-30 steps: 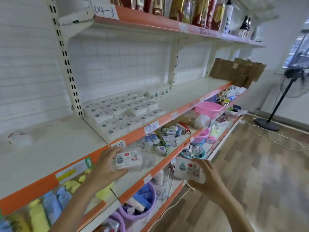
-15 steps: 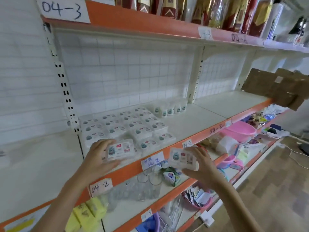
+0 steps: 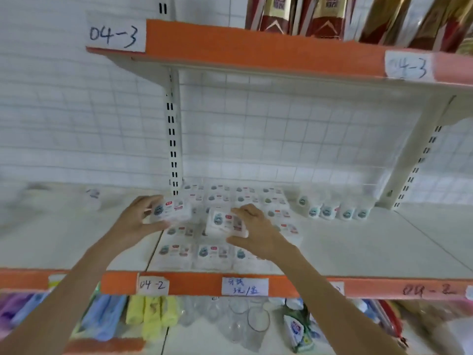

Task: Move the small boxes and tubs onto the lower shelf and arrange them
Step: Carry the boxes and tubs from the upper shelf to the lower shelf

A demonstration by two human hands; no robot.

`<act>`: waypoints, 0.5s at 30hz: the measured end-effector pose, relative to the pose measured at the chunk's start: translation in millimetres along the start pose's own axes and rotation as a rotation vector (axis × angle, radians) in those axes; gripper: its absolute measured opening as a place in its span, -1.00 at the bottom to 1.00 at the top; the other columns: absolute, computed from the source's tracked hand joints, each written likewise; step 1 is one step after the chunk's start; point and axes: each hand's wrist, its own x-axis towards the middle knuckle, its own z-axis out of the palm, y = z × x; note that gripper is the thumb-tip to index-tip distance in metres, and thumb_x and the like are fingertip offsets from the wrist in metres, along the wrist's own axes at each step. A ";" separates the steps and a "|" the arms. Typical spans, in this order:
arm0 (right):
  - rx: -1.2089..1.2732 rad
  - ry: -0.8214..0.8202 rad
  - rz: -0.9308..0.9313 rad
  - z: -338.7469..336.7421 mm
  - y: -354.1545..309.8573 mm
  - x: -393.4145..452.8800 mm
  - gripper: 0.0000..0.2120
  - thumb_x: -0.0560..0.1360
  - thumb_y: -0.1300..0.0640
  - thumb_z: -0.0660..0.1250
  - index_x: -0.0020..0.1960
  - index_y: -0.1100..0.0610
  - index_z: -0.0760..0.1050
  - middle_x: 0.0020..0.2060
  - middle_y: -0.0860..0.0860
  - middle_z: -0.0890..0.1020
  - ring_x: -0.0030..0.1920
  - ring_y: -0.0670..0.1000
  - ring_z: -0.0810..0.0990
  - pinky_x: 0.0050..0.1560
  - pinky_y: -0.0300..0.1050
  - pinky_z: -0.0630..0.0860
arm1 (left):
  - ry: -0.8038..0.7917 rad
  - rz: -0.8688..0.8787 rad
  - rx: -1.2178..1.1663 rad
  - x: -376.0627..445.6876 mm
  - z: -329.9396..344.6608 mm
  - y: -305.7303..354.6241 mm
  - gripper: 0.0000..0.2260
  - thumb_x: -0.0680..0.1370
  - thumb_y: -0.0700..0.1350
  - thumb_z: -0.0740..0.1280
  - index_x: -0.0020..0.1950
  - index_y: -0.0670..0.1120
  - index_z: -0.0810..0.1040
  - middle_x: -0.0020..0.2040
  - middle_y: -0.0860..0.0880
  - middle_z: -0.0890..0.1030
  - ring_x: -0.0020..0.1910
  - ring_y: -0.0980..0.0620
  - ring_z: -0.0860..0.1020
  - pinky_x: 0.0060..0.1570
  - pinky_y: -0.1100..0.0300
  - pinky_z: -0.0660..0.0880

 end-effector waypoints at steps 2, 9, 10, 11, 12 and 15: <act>-0.100 -0.057 -0.020 7.3 -1.3 16.7 -0.35 0.50 -0.10 0.28 0.46 0.14 0.15 0.34 0.08 0.27 0.34 0.12 0.21 0.34 -0.04 0.19 | 0.056 -0.071 -0.027 -8.8 -0.5 -2.4 -0.46 0.38 -0.25 0.47 0.32 -0.16 0.40 0.26 -0.08 0.42 0.28 -0.03 0.40 0.28 0.15 0.31; -0.295 -0.076 0.003 36.8 -0.3 37.0 -0.45 0.53 -0.05 0.20 0.44 0.10 0.14 0.33 0.13 0.31 0.33 0.18 0.22 0.33 0.08 0.17 | -0.030 -0.235 -0.053 -12.2 10.4 -5.5 -0.44 0.39 -0.26 0.47 0.35 -0.12 0.38 0.30 -0.03 0.41 0.22 0.09 0.39 0.25 0.24 0.29; -0.276 -0.062 0.006 39.4 1.9 35.7 -0.48 0.53 -0.03 0.19 0.43 0.09 0.16 0.33 0.12 0.30 0.33 0.17 0.22 0.33 0.08 0.17 | -0.046 -0.247 -0.049 -10.3 14.1 -6.1 -0.43 0.39 -0.26 0.47 0.36 -0.13 0.37 0.30 -0.03 0.40 0.22 0.11 0.38 0.24 0.26 0.28; -0.261 -0.049 0.005 40.9 3.8 34.4 -0.50 0.53 -0.03 0.19 0.41 0.08 0.18 0.33 0.12 0.29 0.32 0.17 0.21 0.34 0.08 0.16 | -0.056 -0.254 -0.038 -8.8 18.0 -6.6 -0.42 0.39 -0.26 0.47 0.37 -0.15 0.35 0.30 -0.03 0.39 0.22 0.11 0.37 0.23 0.28 0.28; -0.250 -0.041 0.002 41.9 5.4 33.1 -0.52 0.53 -0.03 0.18 0.39 0.08 0.20 0.34 0.12 0.27 0.33 0.17 0.20 0.35 0.08 0.15 | -0.062 -0.255 -0.026 -7.5 21.9 -8.2 -0.41 0.39 -0.27 0.46 0.38 -0.16 0.33 0.30 -0.03 0.38 0.22 0.10 0.36 0.23 0.28 0.27; -0.244 -0.041 -0.018 41.9 8.8 30.3 -0.55 0.53 -0.06 0.16 0.37 0.08 0.23 0.36 0.12 0.23 0.33 0.18 0.17 0.36 0.10 0.13 | -0.054 -0.248 -0.015 -5.1 33.2 -14.1 -0.43 0.39 -0.29 0.46 0.34 -0.19 0.33 0.27 -0.06 0.35 0.27 0.01 0.37 0.20 0.29 0.29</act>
